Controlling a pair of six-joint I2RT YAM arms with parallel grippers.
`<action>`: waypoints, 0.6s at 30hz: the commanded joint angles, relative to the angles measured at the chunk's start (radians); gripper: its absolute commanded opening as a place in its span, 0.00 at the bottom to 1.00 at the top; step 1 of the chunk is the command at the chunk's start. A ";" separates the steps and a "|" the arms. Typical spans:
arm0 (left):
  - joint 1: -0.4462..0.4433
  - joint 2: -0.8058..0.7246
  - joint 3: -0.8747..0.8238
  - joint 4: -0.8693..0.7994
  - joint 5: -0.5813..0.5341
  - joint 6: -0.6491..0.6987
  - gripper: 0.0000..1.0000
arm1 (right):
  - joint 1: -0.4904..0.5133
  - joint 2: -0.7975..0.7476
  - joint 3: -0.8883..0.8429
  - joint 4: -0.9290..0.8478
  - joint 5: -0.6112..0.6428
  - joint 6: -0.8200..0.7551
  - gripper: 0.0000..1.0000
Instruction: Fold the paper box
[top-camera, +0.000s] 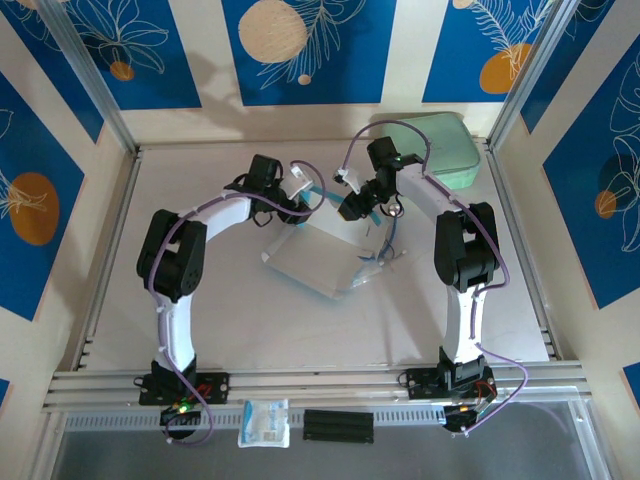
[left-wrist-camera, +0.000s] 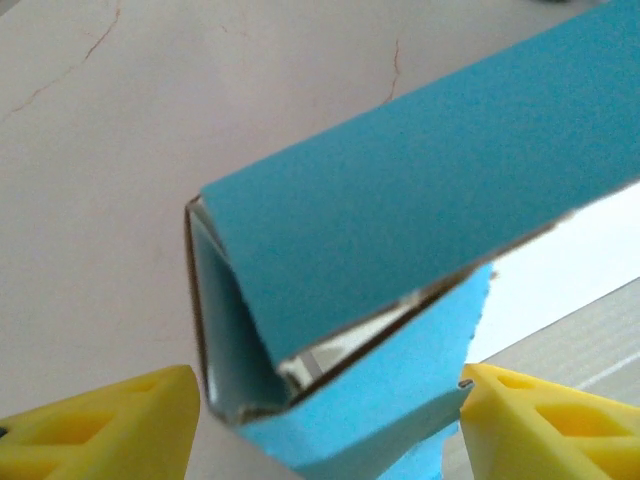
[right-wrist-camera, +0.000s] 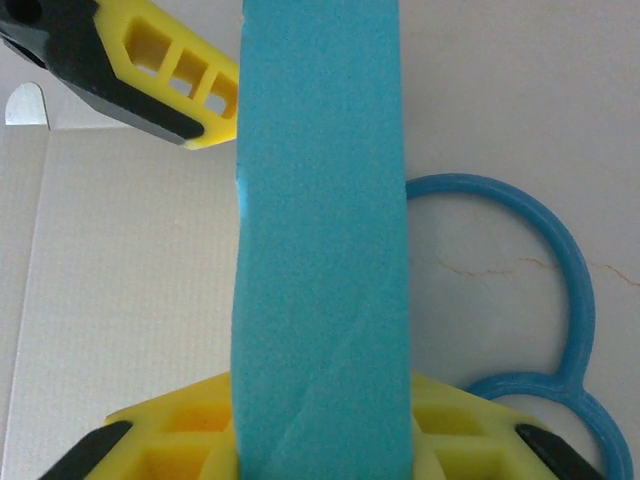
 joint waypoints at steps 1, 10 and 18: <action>0.020 -0.059 -0.031 0.040 0.106 -0.044 0.69 | 0.012 -0.005 0.008 -0.044 0.006 -0.016 0.22; 0.070 -0.155 -0.160 0.197 0.278 -0.152 0.88 | 0.011 -0.006 0.006 -0.049 0.008 -0.020 0.22; 0.123 -0.135 -0.101 0.031 0.216 -0.049 0.78 | 0.012 -0.009 0.006 -0.047 0.008 -0.020 0.22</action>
